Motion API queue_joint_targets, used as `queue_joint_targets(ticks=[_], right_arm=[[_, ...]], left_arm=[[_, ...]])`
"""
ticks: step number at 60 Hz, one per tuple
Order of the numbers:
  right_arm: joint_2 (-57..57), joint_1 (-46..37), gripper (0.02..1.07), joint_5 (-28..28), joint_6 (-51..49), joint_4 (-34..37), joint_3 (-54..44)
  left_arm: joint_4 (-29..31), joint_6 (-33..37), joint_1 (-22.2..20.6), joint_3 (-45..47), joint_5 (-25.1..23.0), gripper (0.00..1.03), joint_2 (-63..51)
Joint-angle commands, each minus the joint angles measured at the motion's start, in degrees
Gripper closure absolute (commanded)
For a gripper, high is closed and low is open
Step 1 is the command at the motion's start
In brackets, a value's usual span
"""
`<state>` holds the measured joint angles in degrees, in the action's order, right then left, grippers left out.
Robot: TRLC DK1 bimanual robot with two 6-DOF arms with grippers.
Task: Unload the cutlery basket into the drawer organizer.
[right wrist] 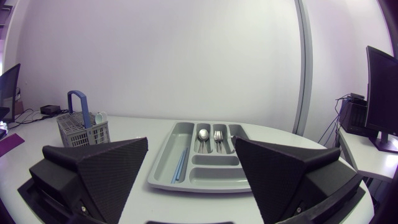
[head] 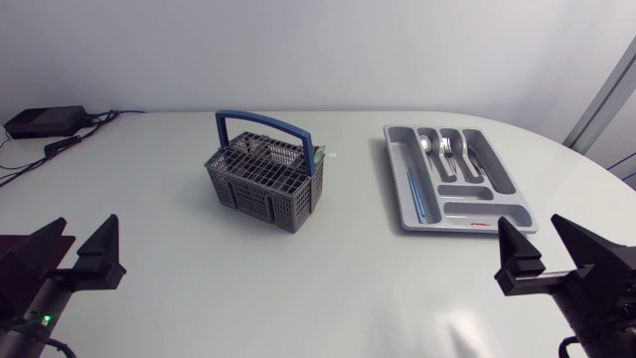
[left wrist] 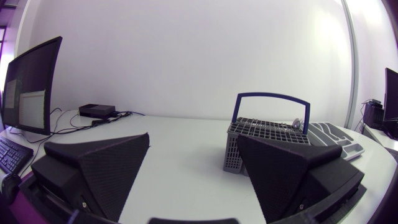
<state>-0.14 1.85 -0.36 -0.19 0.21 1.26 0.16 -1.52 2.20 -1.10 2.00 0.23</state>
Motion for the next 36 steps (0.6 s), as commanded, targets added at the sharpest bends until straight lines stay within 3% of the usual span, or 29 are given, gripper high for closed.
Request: queue_joint_targets(ticks=[1,36], right_arm=[[0.41,0.53,0.06,-0.17,0.98,0.32,-1.26],[0.58,1.41,0.06,-0.17,1.86,-1.00,-1.34]], left_arm=[[0.19,-0.59,-0.18,1.02,-0.07,0.04,0.39],[-0.16,-0.24,-1.32,0.40,-0.07,0.04,0.56]])
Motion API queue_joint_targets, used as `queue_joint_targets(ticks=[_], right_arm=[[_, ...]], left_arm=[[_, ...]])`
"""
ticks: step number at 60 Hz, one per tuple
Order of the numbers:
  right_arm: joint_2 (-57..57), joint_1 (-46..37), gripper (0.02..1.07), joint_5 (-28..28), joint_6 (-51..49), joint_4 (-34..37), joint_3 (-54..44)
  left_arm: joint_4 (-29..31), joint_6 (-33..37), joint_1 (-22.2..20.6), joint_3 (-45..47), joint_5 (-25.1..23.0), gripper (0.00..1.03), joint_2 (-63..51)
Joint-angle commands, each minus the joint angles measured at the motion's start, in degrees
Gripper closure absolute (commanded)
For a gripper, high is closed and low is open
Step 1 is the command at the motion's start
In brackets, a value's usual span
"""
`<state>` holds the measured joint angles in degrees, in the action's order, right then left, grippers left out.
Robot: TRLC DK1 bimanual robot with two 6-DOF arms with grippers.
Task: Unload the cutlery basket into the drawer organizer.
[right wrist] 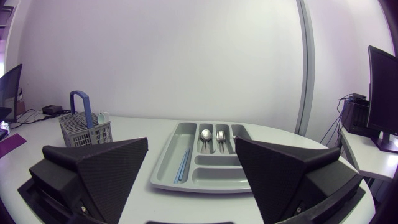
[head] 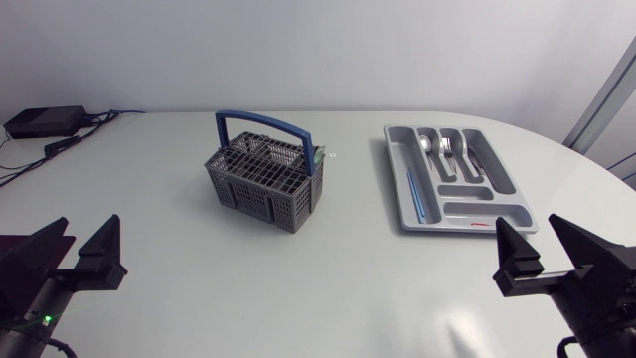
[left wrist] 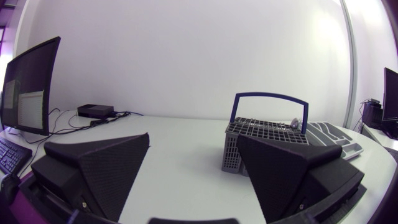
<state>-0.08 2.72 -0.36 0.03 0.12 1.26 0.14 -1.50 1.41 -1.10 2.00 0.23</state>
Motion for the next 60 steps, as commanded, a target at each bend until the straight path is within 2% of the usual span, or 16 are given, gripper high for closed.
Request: queue_joint_targets(ticks=[1,15,31,41,50,60], right_arm=[[0.52,0.53,0.06,-0.08,1.55,-1.35,-1.34],[-0.63,0.79,0.08,-0.34,0.93,-3.72,1.56],[-19.96,1.15,0.09,0.01,0.93,-11.28,9.99],[-33.59,5.36,0.09,2.47,1.46,-13.39,15.97],[-45.45,7.91,0.09,3.52,1.81,-12.34,22.74],[-59.25,10.99,0.09,3.61,1.90,-3.72,33.46]], left_arm=[[-0.14,-0.26,-0.62,0.31,-0.07,0.04,0.56],[-0.23,-0.17,-2.64,-5.84,-0.07,0.04,-2.16],[1.09,-0.79,-5.54,-19.64,0.11,0.04,-24.66],[7.59,-0.61,-10.81,-27.55,3.54,0.06,-35.83],[17.35,1.85,-15.21,-36.43,8.55,0.06,-48.22],[20.78,9.85,-16.09,-42.75,8.37,0.06,-58.24]])
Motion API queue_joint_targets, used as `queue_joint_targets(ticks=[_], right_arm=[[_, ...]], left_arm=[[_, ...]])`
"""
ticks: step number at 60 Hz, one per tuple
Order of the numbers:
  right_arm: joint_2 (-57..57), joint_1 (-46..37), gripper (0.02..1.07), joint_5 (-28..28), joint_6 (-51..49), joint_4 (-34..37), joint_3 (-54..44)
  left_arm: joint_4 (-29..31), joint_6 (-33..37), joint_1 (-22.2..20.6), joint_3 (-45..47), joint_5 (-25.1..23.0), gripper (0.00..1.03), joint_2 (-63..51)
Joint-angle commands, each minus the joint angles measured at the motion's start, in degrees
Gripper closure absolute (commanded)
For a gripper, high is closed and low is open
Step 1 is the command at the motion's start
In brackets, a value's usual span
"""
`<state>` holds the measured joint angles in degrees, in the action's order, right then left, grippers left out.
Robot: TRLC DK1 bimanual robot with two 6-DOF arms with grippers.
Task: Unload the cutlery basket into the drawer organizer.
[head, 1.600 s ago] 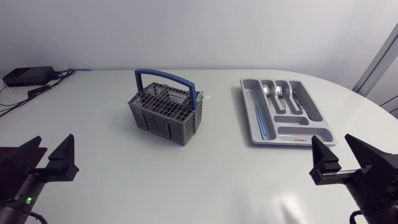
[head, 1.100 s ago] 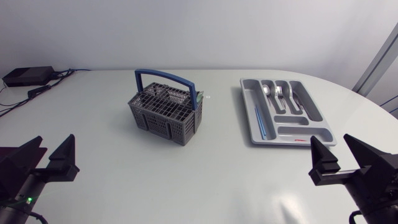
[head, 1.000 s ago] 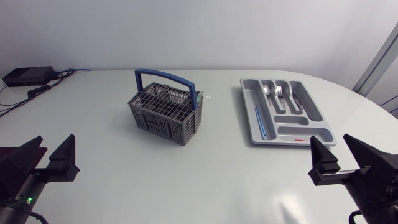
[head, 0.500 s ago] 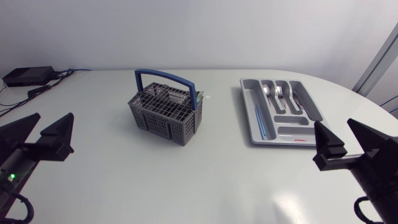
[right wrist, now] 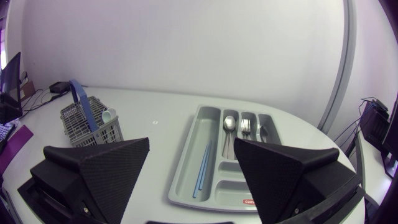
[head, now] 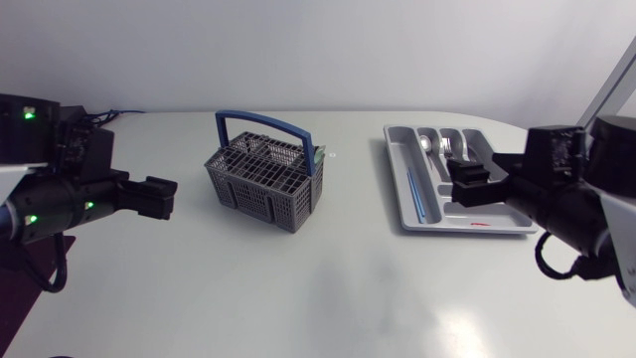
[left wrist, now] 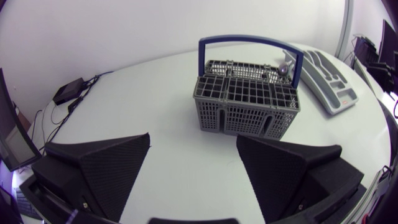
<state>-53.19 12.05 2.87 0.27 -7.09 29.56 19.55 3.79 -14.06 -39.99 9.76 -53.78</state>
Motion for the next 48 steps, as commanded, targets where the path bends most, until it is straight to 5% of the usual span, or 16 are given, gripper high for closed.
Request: queue_joint_targets(ticks=[1,16,27,35,48], right_arm=[[-7.28,1.92,0.09,0.38,1.66,4.37,6.12],[-23.19,6.14,0.10,-5.51,-1.77,15.97,20.71],[-30.48,11.41,0.10,-7.18,-10.03,25.99,31.00],[-32.94,14.31,0.11,-7.97,-13.11,22.21,32.84],[-40.94,15.90,0.24,-18.61,-16.80,18.08,39.26]], left_arm=[[1.72,5.17,-0.79,-4.57,0.61,0.06,-5.20],[5.06,5.88,-0.17,-12.48,-2.73,0.08,-17.32],[4.97,6.75,4.22,-15.65,-11.08,0.12,-23.13],[4.71,7.63,6.33,-16.61,-13.01,0.21,-26.55],[4.00,9.39,8.35,-17.05,-16.70,0.40,-28.57]])
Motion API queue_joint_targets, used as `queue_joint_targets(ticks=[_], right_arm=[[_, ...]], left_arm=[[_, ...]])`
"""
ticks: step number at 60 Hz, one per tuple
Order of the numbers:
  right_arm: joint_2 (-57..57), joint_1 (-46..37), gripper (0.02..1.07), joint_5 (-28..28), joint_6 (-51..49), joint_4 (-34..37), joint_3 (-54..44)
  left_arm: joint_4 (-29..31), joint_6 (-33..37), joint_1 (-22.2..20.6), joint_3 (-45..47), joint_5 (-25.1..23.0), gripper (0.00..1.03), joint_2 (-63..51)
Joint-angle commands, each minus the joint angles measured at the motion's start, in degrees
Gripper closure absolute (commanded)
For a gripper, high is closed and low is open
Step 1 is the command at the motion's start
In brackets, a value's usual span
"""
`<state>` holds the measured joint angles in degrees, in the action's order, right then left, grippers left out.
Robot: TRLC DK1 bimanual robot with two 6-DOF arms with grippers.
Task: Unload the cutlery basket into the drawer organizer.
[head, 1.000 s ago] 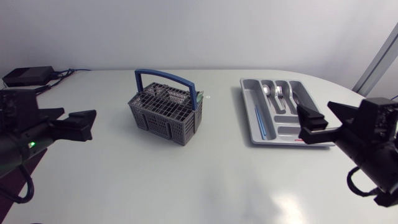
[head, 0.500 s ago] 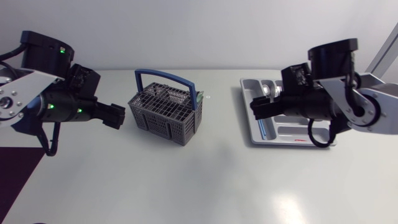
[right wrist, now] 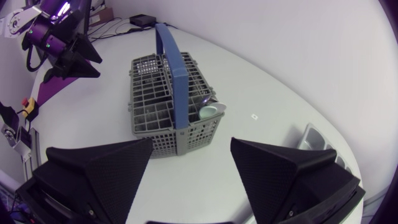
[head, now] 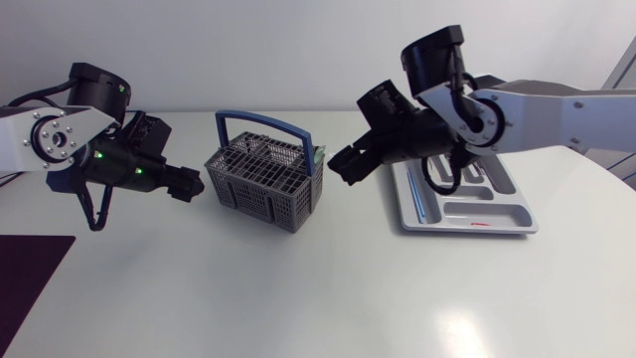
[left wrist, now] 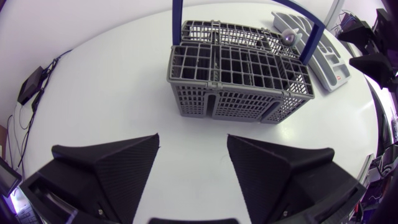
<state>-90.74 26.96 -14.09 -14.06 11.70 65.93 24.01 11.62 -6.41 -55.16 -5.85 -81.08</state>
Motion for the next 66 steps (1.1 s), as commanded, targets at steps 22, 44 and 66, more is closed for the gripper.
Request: queue_joint_targets(ticks=[22,44,66], right_arm=[[-14.55,3.36,0.51,-4.46,-5.71,-1.33,14.40],[-16.14,4.94,0.93,-0.59,-5.80,-2.12,14.84],[-4.62,14.26,0.96,10.22,-0.79,0.34,2.80]], left_arm=[[-1.86,1.83,2.11,-1.97,-2.85,0.49,-3.21],[-3.18,1.92,2.37,-1.09,-2.94,0.48,-3.82],[-3.27,2.53,3.08,0.49,-4.00,0.48,-2.59]])
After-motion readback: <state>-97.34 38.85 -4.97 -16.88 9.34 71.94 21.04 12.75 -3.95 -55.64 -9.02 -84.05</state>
